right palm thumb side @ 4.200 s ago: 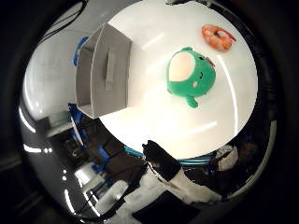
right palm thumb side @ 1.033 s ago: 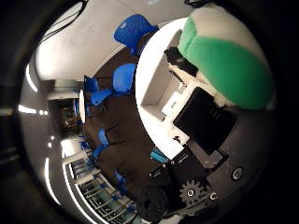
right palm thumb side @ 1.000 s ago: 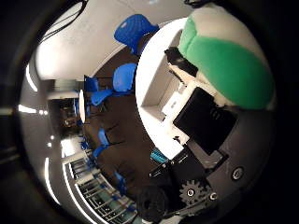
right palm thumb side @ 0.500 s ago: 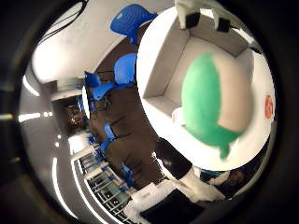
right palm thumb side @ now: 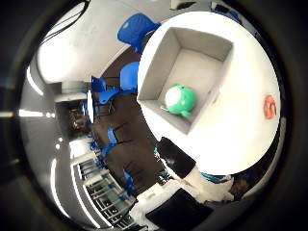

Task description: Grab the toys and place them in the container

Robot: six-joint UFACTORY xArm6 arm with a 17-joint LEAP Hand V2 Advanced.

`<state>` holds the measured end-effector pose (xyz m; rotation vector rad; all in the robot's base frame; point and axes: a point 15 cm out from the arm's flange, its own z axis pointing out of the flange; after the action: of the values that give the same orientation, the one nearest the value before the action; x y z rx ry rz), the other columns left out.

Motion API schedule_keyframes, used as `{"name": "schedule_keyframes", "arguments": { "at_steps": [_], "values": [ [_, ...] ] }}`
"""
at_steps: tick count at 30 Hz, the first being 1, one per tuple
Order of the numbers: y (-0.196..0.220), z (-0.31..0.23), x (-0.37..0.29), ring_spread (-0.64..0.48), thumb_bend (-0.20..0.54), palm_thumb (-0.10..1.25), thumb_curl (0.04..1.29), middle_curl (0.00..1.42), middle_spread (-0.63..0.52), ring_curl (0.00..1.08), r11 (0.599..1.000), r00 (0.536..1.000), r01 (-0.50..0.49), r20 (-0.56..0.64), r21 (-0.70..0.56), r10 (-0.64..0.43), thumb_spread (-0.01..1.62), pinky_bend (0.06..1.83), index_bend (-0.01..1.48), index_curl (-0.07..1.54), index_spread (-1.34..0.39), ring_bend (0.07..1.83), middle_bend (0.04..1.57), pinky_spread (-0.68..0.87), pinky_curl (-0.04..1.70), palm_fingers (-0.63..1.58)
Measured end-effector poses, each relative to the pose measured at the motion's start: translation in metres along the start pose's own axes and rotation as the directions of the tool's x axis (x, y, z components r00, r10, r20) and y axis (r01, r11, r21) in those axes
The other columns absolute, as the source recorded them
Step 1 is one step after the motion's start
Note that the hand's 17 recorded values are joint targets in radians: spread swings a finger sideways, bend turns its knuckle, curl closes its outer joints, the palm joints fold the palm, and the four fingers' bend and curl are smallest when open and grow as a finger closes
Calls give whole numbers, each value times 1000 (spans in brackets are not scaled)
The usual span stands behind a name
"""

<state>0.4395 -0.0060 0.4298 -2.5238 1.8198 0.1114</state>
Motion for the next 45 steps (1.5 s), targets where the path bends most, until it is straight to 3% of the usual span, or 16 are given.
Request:
{"name": "schedule_keyframes", "arguments": {
  "at_steps": [8, 17, 33, 45],
  "values": [
    [58, 21, 133, 203, -19, 570, 308, 324, 26, 234, 998, 993, -57, -105, -4, 56, 1123, 385, 166, 291, -438, 299, 195, 424, 316, 121],
    [83, 54, 227, 195, -23, 585, 318, 312, 22, 240, 996, 983, -91, -160, 18, 92, 1105, 361, 169, 289, -439, 275, 187, 421, 306, 121],
    [75, 174, 281, 192, -22, 587, 311, 297, 25, 254, 984, 988, -148, -66, -101, 142, 1093, 365, 167, 289, -435, 258, 187, 413, 311, 103],
    [55, 216, 326, 193, -22, 605, 320, 296, 25, 257, 983, 980, -176, -109, -53, 169, 1081, 361, 168, 289, -435, 247, 188, 413, 313, 102]
  ]
}}
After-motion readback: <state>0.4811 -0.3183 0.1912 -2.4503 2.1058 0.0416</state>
